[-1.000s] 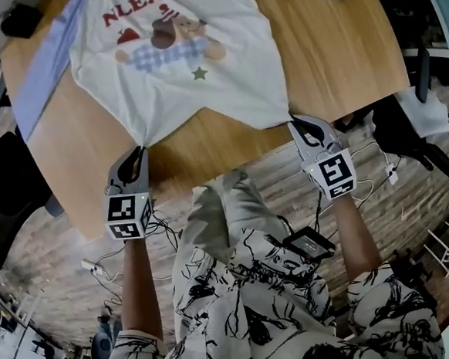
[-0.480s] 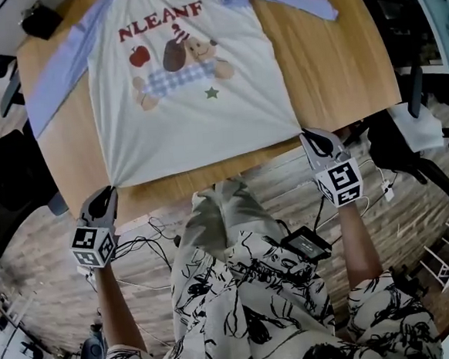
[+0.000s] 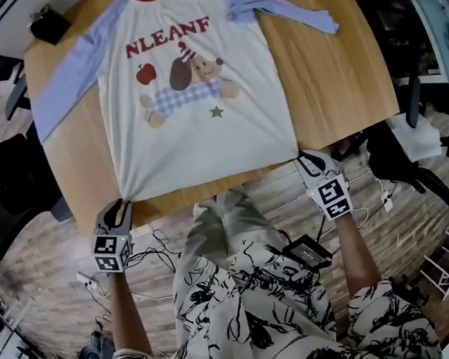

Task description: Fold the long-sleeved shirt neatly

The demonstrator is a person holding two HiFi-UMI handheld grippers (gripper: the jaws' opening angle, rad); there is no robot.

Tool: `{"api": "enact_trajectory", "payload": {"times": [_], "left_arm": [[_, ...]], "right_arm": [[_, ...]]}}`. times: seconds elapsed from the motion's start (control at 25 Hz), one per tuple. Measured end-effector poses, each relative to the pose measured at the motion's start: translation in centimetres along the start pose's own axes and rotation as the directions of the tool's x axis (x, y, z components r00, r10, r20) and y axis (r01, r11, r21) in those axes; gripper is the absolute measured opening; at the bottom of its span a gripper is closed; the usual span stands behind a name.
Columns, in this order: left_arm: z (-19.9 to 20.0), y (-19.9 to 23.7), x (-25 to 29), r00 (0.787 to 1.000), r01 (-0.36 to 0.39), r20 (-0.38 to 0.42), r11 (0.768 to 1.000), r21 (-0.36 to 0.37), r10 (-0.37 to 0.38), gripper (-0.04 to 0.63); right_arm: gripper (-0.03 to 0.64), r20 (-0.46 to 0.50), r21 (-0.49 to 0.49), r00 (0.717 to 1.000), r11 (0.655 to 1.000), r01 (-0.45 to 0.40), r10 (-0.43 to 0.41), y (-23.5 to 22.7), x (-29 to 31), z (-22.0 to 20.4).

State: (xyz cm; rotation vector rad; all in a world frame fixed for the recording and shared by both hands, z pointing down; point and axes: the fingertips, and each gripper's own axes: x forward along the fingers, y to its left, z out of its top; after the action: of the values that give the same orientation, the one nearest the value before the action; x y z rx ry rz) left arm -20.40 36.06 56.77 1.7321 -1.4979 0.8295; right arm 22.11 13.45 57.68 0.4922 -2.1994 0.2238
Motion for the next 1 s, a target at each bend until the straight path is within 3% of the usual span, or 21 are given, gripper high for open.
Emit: {"api": "enact_trajectory", "payload": {"times": [0.08, 0.2, 0.32, 0.44, 0.56, 0.68, 0.76, 0.84, 1.0], "left_arm": [[-0.4, -0.2, -0.4, 1.000, 0.018, -0.005, 1.000, -0.010, -0.018, 0.225], [2.1, -0.9, -2.2, 0.997, 0.061, 0.057, 0.998, -0.022, -0.060, 0.273], [9.9, -1.2, -4.0, 0.980, 0.065, 0.182, 0.992, 0.106, -0.084, 0.330], [19.8, -2.8, -6.7, 0.931, 0.058, 0.337, 0.968, 0.242, -0.140, 0.336], [29.1, -6.1, -8.7, 0.872, 0.052, 0.434, 0.923, 0.381, -0.228, 0.336], [36.9, -10.8, -8.4, 0.832, 0.103, 0.440, 0.873, 0.476, -0.338, 0.334], [41.4, -14.3, -7.3, 0.815, 0.167, 0.411, 0.846, 0.507, -0.408, 0.336], [46.0, -18.0, -5.6, 0.801, 0.179, 0.398, 0.813, 0.553, -0.447, 0.336], [53.9, -24.6, 1.1, 0.802, 0.187, 0.341, 0.748, 0.637, -0.491, 0.336]], "right_arm": [[0.188, 0.003, 0.044, 0.999, 0.998, -0.042, 0.042, 0.4, -0.6, -0.2], [0.252, 0.089, 0.155, 0.994, 0.985, -0.074, 0.061, 0.2, -3.3, 1.6], [0.275, 0.239, 0.325, 0.969, 0.946, -0.017, -0.065, -2.3, -6.5, 5.7], [0.275, 0.343, 0.436, 0.906, 0.896, 0.080, -0.248, -5.2, -10.6, 10.1], [0.275, 0.403, 0.512, 0.835, 0.849, 0.133, -0.374, -8.2, -14.6, 13.0], [0.268, 0.417, 0.548, 0.794, 0.819, 0.170, -0.443, -11.2, -16.5, 13.7], [0.261, 0.405, 0.526, 0.791, 0.825, 0.209, -0.459, -13.6, -16.2, 13.8], [0.262, 0.395, 0.490, 0.796, 0.838, 0.240, -0.459, -16.1, -15.3, 14.0], [0.262, 0.374, 0.449, 0.808, 0.851, 0.271, -0.455, -22.4, -12.7, 13.9]]}}
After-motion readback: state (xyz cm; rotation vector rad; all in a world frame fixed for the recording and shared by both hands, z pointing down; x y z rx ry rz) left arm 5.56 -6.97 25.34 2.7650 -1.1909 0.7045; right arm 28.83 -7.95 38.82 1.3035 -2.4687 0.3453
